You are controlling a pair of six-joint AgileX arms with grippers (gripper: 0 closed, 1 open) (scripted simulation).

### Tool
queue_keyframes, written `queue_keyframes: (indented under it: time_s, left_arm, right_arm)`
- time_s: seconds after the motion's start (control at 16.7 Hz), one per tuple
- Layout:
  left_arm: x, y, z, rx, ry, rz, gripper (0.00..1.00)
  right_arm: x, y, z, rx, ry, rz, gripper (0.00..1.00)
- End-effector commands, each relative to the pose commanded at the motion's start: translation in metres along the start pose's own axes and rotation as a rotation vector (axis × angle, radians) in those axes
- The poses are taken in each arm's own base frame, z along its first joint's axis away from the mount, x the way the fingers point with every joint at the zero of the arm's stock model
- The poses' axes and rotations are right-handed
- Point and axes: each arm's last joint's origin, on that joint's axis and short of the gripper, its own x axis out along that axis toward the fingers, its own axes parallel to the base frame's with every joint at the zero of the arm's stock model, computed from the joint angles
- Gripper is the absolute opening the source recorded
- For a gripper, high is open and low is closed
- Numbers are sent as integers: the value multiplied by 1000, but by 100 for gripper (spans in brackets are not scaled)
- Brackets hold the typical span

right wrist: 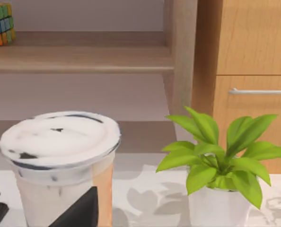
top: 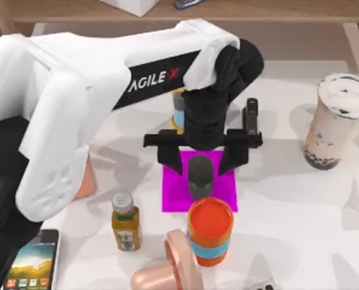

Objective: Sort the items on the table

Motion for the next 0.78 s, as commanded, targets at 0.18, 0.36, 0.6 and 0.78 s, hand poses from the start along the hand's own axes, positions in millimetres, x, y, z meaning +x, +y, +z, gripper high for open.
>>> queue_keyframes:
  time_s: [0.18, 0.36, 0.6, 0.78]
  left_arm:
    - [0, 0, 0, 0, 0, 0, 100]
    - [0, 0, 0, 0, 0, 0, 100]
    - [0, -1, -1, 2, 0, 0, 100]
    - [-8, 4, -3, 4, -6, -7, 100]
  right_arm:
    - [0, 0, 0, 0, 0, 0, 100]
    - [0, 0, 0, 0, 0, 0, 100]
    - [0, 0, 0, 0, 0, 0, 100]
    - [0, 0, 0, 0, 0, 0, 100]
